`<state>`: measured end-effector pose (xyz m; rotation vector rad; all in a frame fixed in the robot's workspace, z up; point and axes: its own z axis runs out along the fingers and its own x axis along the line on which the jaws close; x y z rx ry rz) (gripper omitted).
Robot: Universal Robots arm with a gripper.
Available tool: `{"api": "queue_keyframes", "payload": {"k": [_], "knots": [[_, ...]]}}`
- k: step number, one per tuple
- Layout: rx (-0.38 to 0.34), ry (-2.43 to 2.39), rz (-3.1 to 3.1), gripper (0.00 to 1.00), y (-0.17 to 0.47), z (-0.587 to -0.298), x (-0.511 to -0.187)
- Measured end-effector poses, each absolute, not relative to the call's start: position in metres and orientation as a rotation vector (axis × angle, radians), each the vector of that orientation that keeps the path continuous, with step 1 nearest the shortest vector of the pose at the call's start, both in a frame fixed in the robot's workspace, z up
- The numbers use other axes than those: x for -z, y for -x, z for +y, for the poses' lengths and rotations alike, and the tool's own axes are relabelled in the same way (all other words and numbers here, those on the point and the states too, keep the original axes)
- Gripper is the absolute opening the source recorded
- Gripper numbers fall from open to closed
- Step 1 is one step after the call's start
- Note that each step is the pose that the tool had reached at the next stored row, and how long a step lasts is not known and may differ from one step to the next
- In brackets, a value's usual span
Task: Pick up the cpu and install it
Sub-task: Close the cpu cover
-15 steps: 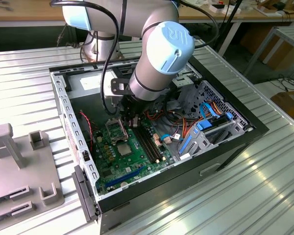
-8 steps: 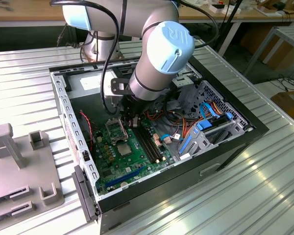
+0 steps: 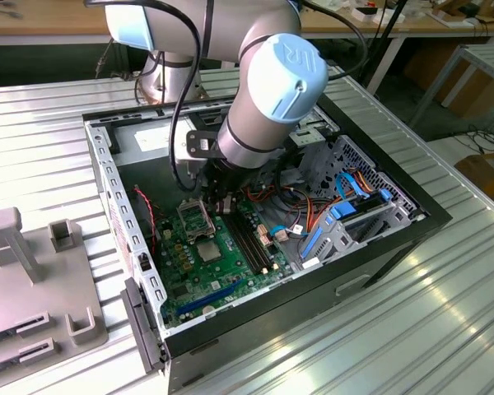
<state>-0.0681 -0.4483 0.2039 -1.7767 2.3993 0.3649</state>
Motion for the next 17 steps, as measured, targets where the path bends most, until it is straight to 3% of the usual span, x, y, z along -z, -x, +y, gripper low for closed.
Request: {"api": "queue_keyframes", "payload": {"k": [17], "knots": [[-0.361,1.784,2.413,0.11,0.0681,-0.4484,-0.2096]]}}
